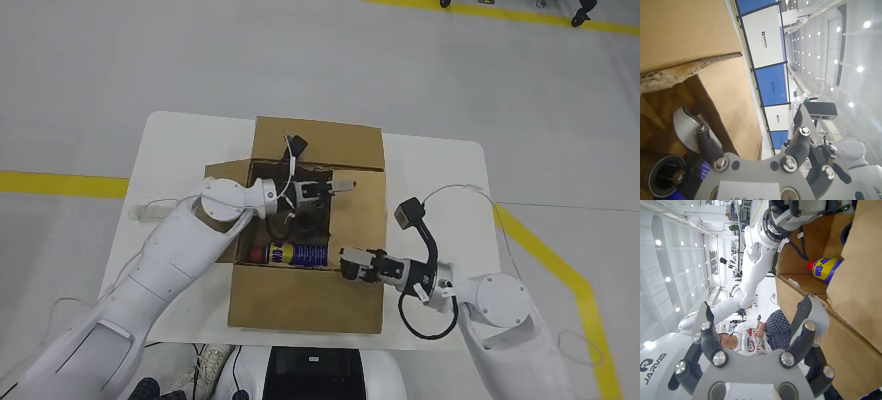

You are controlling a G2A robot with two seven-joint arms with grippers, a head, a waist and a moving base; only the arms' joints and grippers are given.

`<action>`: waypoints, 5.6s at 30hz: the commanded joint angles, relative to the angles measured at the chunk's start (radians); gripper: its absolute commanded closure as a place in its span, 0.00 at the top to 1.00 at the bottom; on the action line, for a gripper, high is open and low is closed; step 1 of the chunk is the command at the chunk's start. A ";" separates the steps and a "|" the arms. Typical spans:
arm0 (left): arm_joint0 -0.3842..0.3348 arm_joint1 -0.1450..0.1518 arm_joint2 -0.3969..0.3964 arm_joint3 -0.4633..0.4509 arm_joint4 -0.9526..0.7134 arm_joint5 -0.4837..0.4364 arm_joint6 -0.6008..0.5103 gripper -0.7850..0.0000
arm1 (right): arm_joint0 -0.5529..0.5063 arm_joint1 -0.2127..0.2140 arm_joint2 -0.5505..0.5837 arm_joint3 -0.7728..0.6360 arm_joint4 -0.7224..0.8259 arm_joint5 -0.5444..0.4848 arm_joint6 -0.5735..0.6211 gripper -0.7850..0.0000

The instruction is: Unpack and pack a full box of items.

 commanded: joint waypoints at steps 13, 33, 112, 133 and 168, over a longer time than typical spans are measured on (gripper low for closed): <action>-0.008 -0.021 -0.032 -0.003 -0.126 -0.096 -0.053 1.00 | 0.026 0.011 -0.070 -0.025 -0.043 0.030 0.036 1.00; 0.039 -0.016 -0.112 -0.150 -0.193 -0.084 -0.121 1.00 | 0.056 0.027 -0.152 -0.038 -0.155 0.094 0.023 1.00; 0.423 0.132 -0.941 -0.261 -0.151 0.013 -0.314 1.00 | -0.149 0.081 0.145 -0.072 -0.304 0.271 -0.395 1.00; 0.462 0.166 -1.065 -0.213 -0.077 0.041 -0.309 1.00 | -0.088 0.080 0.042 -0.063 -0.406 0.315 -0.359 1.00; 0.462 0.171 -1.064 -0.205 -0.082 0.042 -0.323 1.00 | -0.078 0.088 0.032 -0.190 -0.597 0.389 -0.422 1.00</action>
